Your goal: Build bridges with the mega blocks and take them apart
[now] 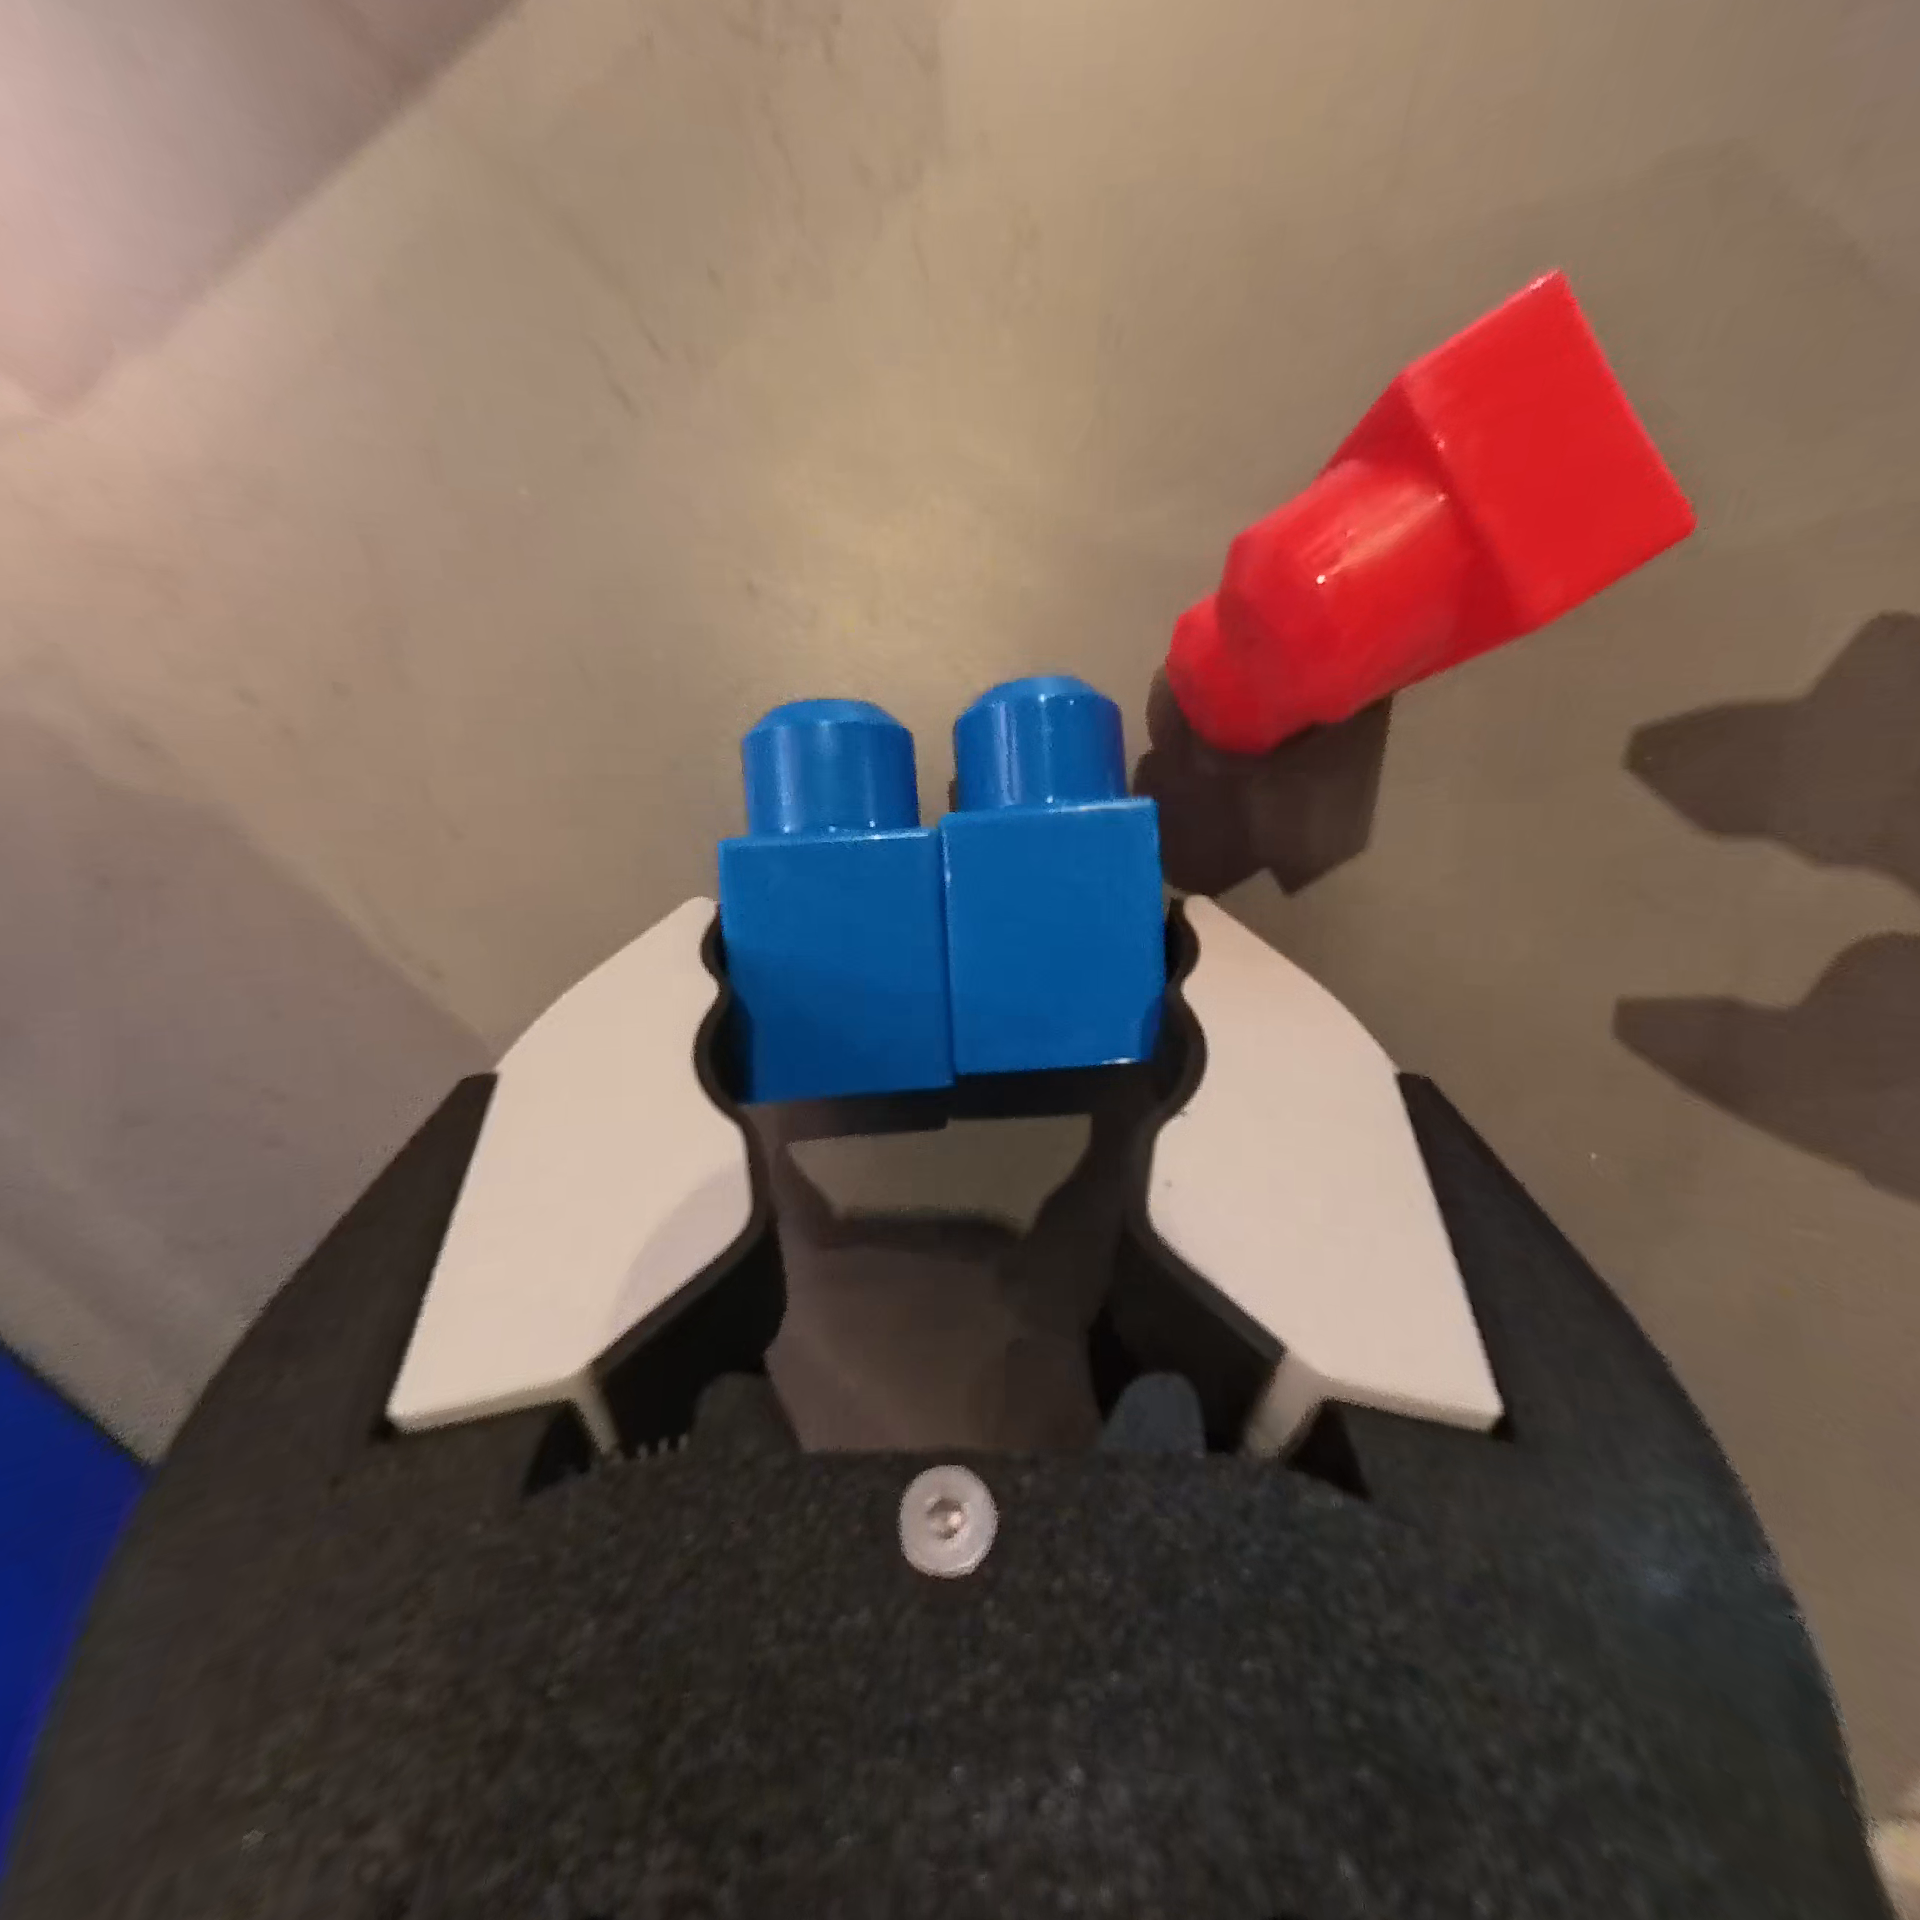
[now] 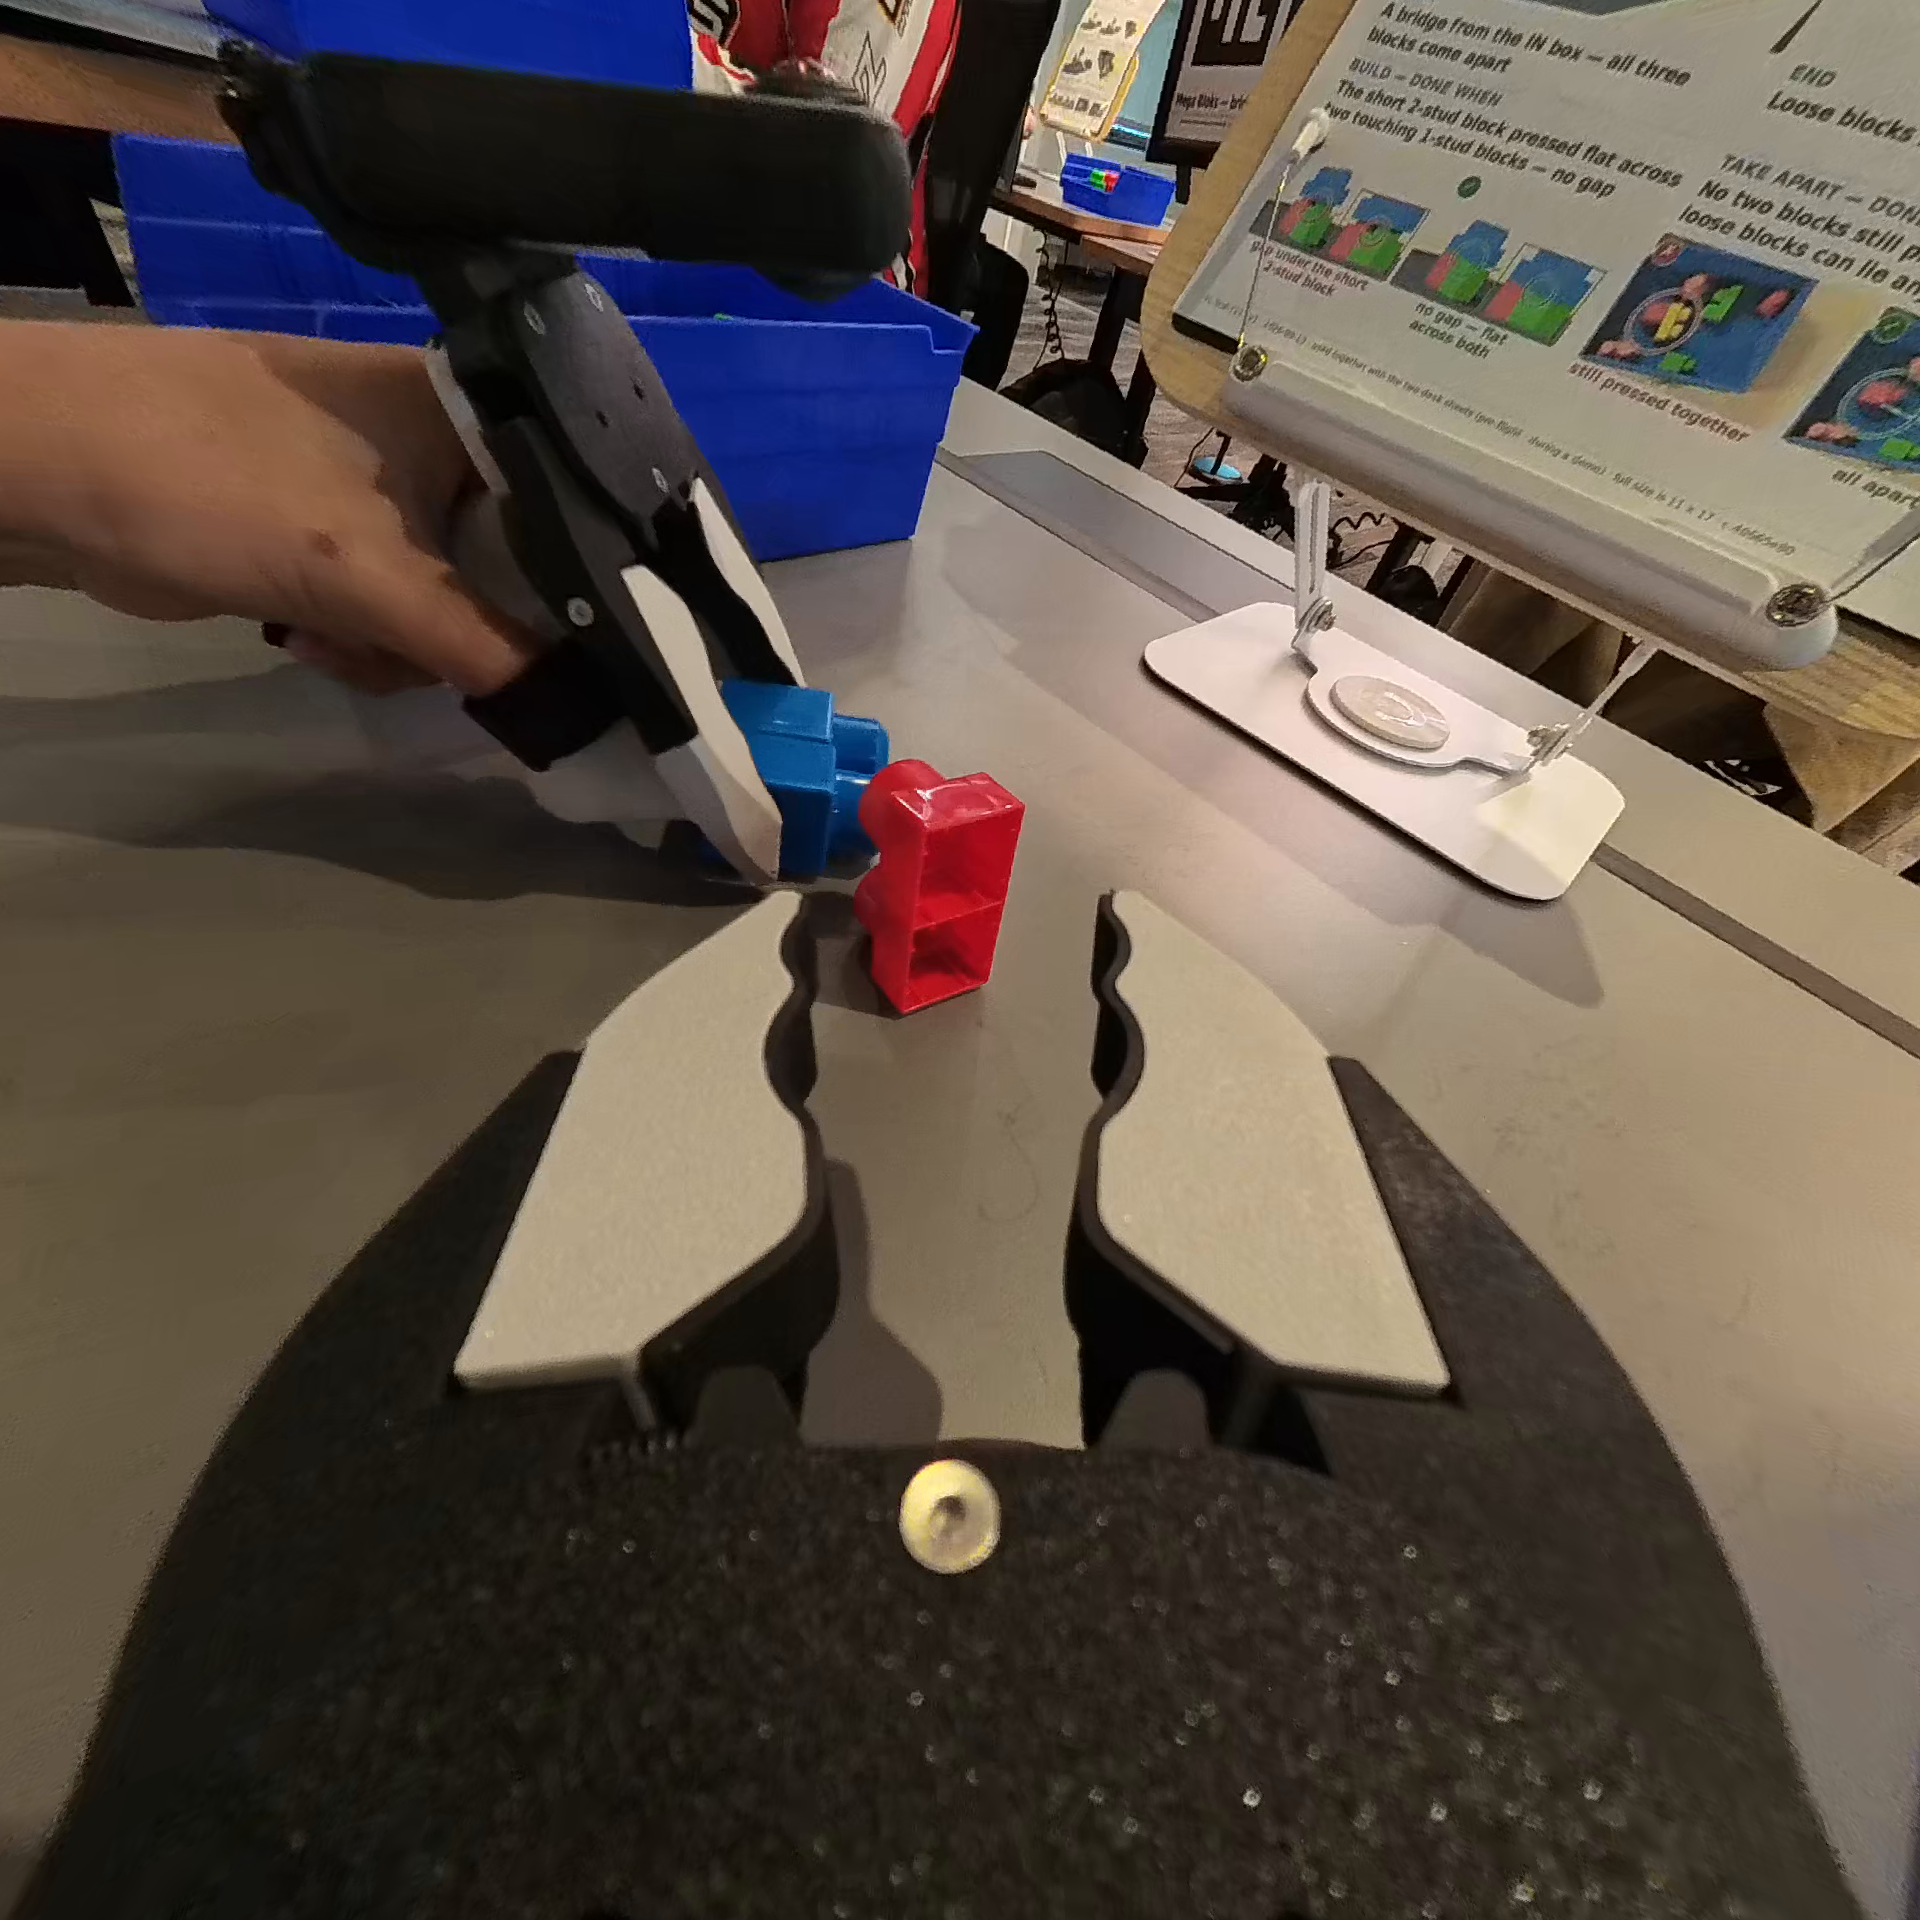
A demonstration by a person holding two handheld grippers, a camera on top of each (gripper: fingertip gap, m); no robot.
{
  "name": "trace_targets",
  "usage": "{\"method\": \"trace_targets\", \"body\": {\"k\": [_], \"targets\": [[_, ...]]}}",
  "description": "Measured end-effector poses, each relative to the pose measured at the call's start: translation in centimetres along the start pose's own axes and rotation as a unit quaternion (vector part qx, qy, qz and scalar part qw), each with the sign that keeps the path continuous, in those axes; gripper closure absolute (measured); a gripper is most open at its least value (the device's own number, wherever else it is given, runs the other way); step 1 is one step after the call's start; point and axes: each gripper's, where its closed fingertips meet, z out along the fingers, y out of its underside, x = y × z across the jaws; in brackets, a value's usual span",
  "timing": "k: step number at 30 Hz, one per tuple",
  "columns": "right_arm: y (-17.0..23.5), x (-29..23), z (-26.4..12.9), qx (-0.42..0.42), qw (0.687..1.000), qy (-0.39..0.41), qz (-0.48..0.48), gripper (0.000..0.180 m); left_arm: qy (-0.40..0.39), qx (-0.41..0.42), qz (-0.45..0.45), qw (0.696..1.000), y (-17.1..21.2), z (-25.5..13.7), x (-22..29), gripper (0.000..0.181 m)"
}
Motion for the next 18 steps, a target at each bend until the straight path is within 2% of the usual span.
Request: {"method": "trace_targets", "body": {"k": [6,8,12,16,18], "targets": [[0.0,0.2,0.0,0.0,1.0,0.002,0.002,0.129,0.011,0.016,0.006,1.0,-0.1,-0.2,0.4,0.102],[0.0,0.1,0.0,0.0,1.0,0.001,0.002,0.129,0.024,0.037,-0.008,0.999,-0.2,-0.7,0.8,0.095],[0.1,0.1,0.0,-0.001,1.0,0.001,0.001,0.129,-0.009,0.052,-0.005,0.999,0.2,-0.9,0.5,0.09],[0.1,0.1,0.1,-0.002,1.0,0.002,0.0,0.129,-0.025,0.051,-0.008,0.998,0.8,-0.3,-0.2,0.093],[0.1,0.1,0.1,-0.002,1.0,0.002,0.0,0.129,-0.038,0.05,0.004,0.998,0.8,-0.3,-0.6,0.103]]}}
